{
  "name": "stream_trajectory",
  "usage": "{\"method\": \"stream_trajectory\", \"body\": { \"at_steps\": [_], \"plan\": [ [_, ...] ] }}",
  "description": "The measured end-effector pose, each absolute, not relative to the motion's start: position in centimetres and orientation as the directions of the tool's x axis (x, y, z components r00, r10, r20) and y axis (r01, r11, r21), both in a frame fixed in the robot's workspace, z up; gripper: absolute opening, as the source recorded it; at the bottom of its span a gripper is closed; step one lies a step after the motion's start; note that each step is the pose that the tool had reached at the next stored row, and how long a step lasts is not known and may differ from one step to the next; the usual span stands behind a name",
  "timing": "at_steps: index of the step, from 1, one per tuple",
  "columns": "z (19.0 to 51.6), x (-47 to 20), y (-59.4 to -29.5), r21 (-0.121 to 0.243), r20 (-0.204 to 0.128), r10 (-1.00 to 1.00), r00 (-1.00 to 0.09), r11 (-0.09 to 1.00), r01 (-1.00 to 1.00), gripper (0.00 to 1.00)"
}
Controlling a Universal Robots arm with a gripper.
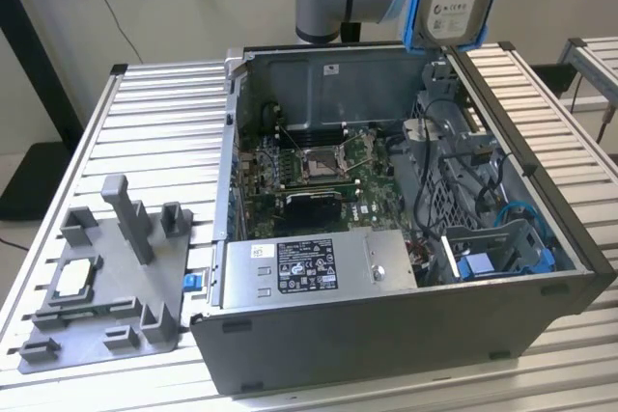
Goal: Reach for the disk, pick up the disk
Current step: 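Pick up the disk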
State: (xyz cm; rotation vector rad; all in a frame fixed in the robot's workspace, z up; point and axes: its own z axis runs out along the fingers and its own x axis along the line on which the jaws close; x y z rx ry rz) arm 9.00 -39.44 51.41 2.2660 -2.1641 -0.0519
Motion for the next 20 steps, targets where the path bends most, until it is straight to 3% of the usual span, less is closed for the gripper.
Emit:
{"method": "stream_trajectory", "body": {
  "at_steps": [20],
  "plan": [
    [51.4,9.0,-43.6,0.029,-0.019,-0.999,0.045,-0.046,-0.999,0.0]
  ]
}}
